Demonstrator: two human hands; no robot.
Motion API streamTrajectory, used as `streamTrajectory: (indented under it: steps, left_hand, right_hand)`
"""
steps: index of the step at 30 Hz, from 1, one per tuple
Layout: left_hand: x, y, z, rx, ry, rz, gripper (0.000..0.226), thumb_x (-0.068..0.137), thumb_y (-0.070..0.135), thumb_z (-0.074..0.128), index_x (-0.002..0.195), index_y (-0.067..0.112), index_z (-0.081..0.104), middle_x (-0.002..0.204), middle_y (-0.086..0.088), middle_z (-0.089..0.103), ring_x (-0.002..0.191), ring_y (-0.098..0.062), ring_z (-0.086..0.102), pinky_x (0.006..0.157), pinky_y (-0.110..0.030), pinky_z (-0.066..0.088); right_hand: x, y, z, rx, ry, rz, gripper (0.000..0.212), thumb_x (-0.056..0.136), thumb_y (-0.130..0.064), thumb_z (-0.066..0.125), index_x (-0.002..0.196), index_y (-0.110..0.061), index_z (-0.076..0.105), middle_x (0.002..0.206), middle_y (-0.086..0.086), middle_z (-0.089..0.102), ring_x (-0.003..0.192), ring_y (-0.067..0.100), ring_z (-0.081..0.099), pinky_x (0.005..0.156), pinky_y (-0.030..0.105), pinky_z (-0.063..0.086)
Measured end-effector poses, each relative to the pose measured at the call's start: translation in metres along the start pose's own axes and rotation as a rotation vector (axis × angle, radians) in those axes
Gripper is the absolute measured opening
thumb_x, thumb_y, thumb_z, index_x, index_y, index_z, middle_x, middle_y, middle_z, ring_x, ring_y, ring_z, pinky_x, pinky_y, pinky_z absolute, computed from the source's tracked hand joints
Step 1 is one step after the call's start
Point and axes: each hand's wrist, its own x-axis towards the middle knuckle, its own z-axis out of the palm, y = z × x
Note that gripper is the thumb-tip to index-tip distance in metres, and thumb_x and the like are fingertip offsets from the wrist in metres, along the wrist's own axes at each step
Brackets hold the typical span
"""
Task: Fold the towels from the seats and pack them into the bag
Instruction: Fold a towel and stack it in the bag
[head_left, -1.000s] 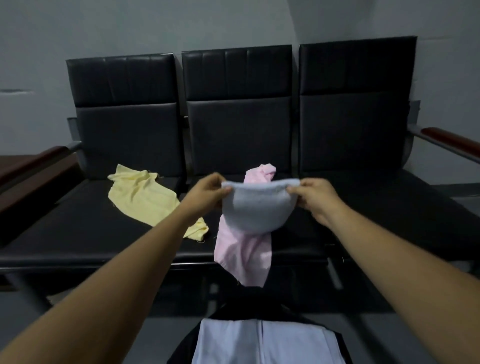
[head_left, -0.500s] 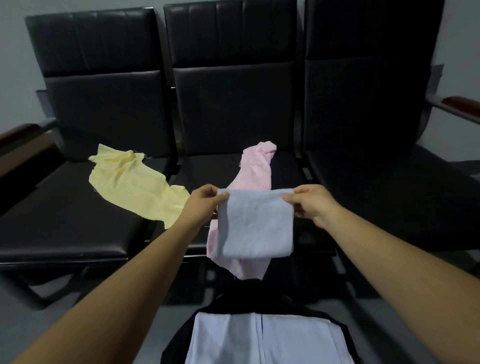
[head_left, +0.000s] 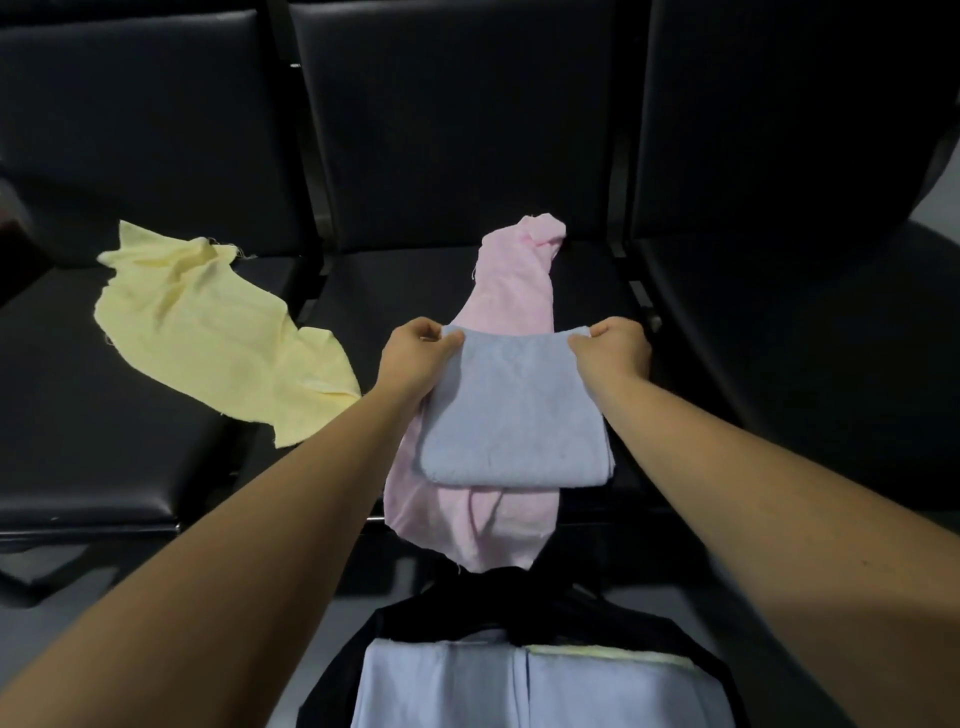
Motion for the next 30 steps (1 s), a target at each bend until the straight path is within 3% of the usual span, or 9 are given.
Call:
streamTrajectory:
  steps: [3, 6, 9, 12, 15, 18, 22, 26, 30]
  left_hand:
    - [0.001, -0.001, -0.001, 0.143, 0.056, 0.028, 0.023, 0.089, 0.033, 0.07, 0.083, 0.014, 0.06, 0.078, 0.003, 0.062, 0.072, -0.013, 0.055, 0.058, -0.025, 0.041]
    - [-0.004, 0.005, -0.01, 0.249, 0.082, 0.007, 0.029, 0.088, 0.038, 0.069, 0.083, 0.009, 0.063, 0.075, 0.0, 0.062, 0.07, -0.015, 0.056, 0.054, -0.023, 0.036]
    - [-0.016, 0.013, -0.016, 0.347, -0.034, -0.091, 0.043, 0.085, 0.04, 0.07, 0.065, 0.007, 0.053, 0.06, -0.003, 0.053, 0.058, -0.02, 0.051, 0.048, -0.027, 0.034]
    - [-0.03, 0.027, -0.014, 0.39, -0.12, -0.196, 0.053, 0.088, 0.05, 0.069, 0.065, 0.006, 0.05, 0.057, -0.004, 0.048, 0.051, -0.016, 0.046, 0.045, -0.027, 0.032]
    - [-0.04, 0.029, -0.011, 0.292, -0.139, -0.274, 0.049, 0.086, 0.051, 0.072, 0.081, 0.004, 0.057, 0.065, -0.003, 0.051, 0.055, -0.016, 0.049, 0.045, -0.028, 0.032]
    - [-0.046, 0.022, -0.01, 0.2, -0.139, -0.278, 0.044, 0.085, 0.041, 0.076, 0.099, 0.001, 0.064, 0.076, -0.005, 0.061, 0.065, -0.018, 0.057, 0.049, -0.028, 0.039]
    - [-0.052, 0.02, -0.012, -0.045, -0.198, -0.193, 0.029, 0.089, 0.025, 0.075, 0.11, 0.006, 0.07, 0.106, -0.011, 0.075, 0.087, -0.025, 0.071, 0.077, -0.034, 0.059]
    - [-0.069, 0.031, -0.021, -0.155, -0.166, -0.058, 0.028, 0.094, 0.029, 0.068, 0.119, 0.017, 0.065, 0.111, -0.003, 0.073, 0.096, -0.022, 0.071, 0.089, -0.041, 0.058]
    - [-0.089, 0.048, -0.036, -0.296, -0.125, -0.01, 0.032, 0.091, 0.037, 0.07, 0.119, 0.021, 0.064, 0.112, 0.001, 0.073, 0.102, -0.023, 0.071, 0.093, -0.048, 0.057]
  right_hand:
    - [0.004, -0.01, -0.002, -0.119, -0.036, 0.038, 0.008, 0.088, -0.011, 0.065, 0.094, -0.008, 0.06, 0.095, 0.009, 0.06, 0.086, 0.032, 0.062, 0.072, 0.033, 0.052]
    - [0.005, -0.028, -0.009, -0.024, -0.123, 0.202, 0.033, 0.091, -0.01, 0.063, 0.121, 0.002, 0.055, 0.109, 0.006, 0.059, 0.098, 0.029, 0.064, 0.085, 0.038, 0.056]
    - [-0.008, -0.042, -0.021, 0.084, -0.294, 0.436, 0.014, 0.093, -0.016, 0.063, 0.097, -0.005, 0.056, 0.092, 0.01, 0.064, 0.093, 0.026, 0.064, 0.088, 0.042, 0.053]
    - [-0.016, -0.042, -0.03, 0.0, -0.39, 0.428, 0.025, 0.097, -0.025, 0.063, 0.083, -0.006, 0.053, 0.085, 0.007, 0.056, 0.08, 0.022, 0.055, 0.085, 0.036, 0.046]
    - [-0.026, -0.038, -0.033, 0.013, -0.46, 0.409, 0.024, 0.098, -0.024, 0.065, 0.099, -0.001, 0.063, 0.101, 0.01, 0.061, 0.087, 0.025, 0.059, 0.089, 0.035, 0.045]
    - [-0.036, -0.033, -0.038, 0.114, -0.544, 0.469, 0.021, 0.094, -0.022, 0.071, 0.091, -0.005, 0.06, 0.089, 0.009, 0.064, 0.078, 0.025, 0.06, 0.087, 0.04, 0.049]
    - [-0.04, -0.027, -0.04, 0.353, -0.475, 0.293, 0.013, 0.088, -0.012, 0.076, 0.091, -0.005, 0.065, 0.094, 0.013, 0.071, 0.074, 0.022, 0.068, 0.065, 0.033, 0.057]
    - [-0.052, -0.027, -0.05, 0.602, -0.469, 0.097, 0.02, 0.089, -0.013, 0.072, 0.108, -0.009, 0.069, 0.105, 0.013, 0.076, 0.094, 0.027, 0.075, 0.088, 0.043, 0.06]
    - [-0.075, -0.037, -0.067, 0.714, -0.492, -0.013, 0.024, 0.091, -0.012, 0.07, 0.115, -0.013, 0.068, 0.105, 0.007, 0.078, 0.098, 0.024, 0.075, 0.087, 0.042, 0.06]
